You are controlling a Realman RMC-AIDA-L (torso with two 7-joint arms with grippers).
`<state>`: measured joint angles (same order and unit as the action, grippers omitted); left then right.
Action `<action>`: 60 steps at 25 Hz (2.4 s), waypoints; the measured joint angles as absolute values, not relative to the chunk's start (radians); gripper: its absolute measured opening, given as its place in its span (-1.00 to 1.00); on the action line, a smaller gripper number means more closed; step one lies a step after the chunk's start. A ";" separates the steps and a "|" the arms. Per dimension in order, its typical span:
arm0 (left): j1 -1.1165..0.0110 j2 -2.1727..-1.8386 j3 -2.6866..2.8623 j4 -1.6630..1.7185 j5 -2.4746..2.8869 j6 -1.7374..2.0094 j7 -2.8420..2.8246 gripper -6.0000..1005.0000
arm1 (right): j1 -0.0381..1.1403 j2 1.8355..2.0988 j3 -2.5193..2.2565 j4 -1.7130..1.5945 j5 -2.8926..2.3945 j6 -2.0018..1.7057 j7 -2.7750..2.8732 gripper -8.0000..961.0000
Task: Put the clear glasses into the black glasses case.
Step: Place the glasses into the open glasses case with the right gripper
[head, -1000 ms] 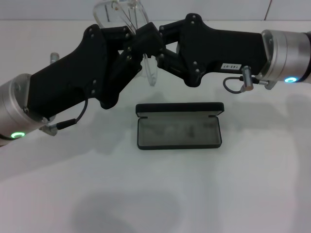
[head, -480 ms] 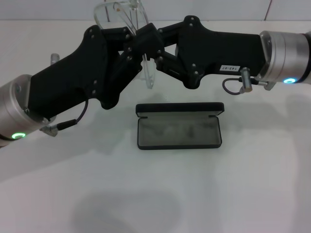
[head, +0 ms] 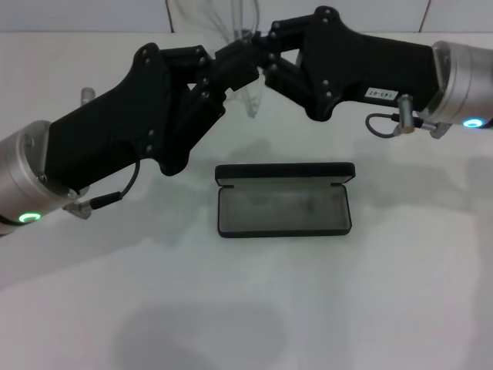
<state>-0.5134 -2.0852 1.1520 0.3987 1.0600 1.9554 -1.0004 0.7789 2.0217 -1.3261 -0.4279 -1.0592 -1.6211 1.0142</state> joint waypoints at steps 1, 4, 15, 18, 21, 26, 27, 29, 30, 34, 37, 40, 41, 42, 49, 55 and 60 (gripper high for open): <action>-0.513 -2.085 1.152 0.399 1.060 1.956 -1.001 -0.90 | 0.777 2.022 -1.322 -0.428 -1.058 -1.622 1.014 -0.85; -0.513 -2.085 1.152 0.399 1.060 1.957 -1.001 -0.90 | 0.772 2.021 -1.311 -0.428 -1.057 -1.628 1.014 -0.85; -0.511 -2.086 1.152 0.397 1.058 1.955 -0.999 -0.90 | 0.772 2.021 -1.318 -0.428 -1.063 -1.641 1.014 -0.85; -0.511 -2.086 1.152 0.397 1.057 1.954 -0.999 -0.90 | 0.775 2.021 -1.320 -0.428 -1.063 -1.640 1.014 -0.85; -0.511 -2.086 1.152 0.397 1.057 1.947 -0.999 -0.90 | 0.778 2.022 -1.322 -0.428 -1.065 -1.639 1.014 -0.85; -0.513 -2.087 1.152 0.397 1.057 1.927 -0.999 -0.90 | 0.781 2.022 -1.324 -0.428 -1.065 -1.637 1.014 -0.85; -0.514 -2.088 1.152 0.397 1.057 1.927 -0.999 -0.90 | 0.781 2.022 -1.324 -0.428 -1.066 -1.637 1.014 -0.85; -0.516 -2.088 1.152 0.397 1.057 1.926 -0.999 -0.90 | 0.782 2.022 -1.324 -0.428 -1.066 -1.636 1.014 -0.85; -0.516 -2.088 1.152 0.397 1.056 1.924 -0.999 -0.90 | 0.782 2.022 -1.324 -0.428 -1.066 -1.636 1.014 -0.85; -0.513 -2.088 1.152 0.394 1.040 1.908 -0.999 -0.90 | 0.782 2.022 -1.324 -0.428 -1.067 -1.635 1.014 -0.85; -0.512 -2.088 1.152 0.385 1.025 1.904 -0.999 -0.90 | 0.782 2.022 -1.324 -0.428 -1.067 -1.634 1.012 -0.84; -0.511 -2.088 1.152 0.376 1.013 1.904 -0.999 -0.90 | 0.782 2.022 -1.324 -0.428 -1.068 -1.633 1.011 -0.84; -0.511 -2.087 1.152 0.374 1.011 1.904 -0.999 -0.90 | 0.782 2.022 -1.324 -0.428 -1.068 -1.633 1.009 -0.84; -0.511 -2.087 1.152 0.371 1.009 1.903 -0.999 -0.90 | 0.782 2.022 -1.324 -0.428 -1.068 -1.633 1.008 -0.84; -0.511 -2.086 1.152 0.371 1.009 1.902 -0.999 -0.90 | 0.782 2.022 -1.324 -0.428 -1.067 -1.633 1.005 -0.84; -0.511 -2.086 1.152 0.371 1.009 1.902 -1.000 -0.90 | 0.775 2.022 -1.318 -0.428 -1.062 -1.634 1.005 -0.84; -0.511 -2.086 1.159 0.371 1.016 1.911 -1.000 -0.90 | 0.772 2.023 -1.314 -0.423 -1.049 -1.634 1.005 -0.83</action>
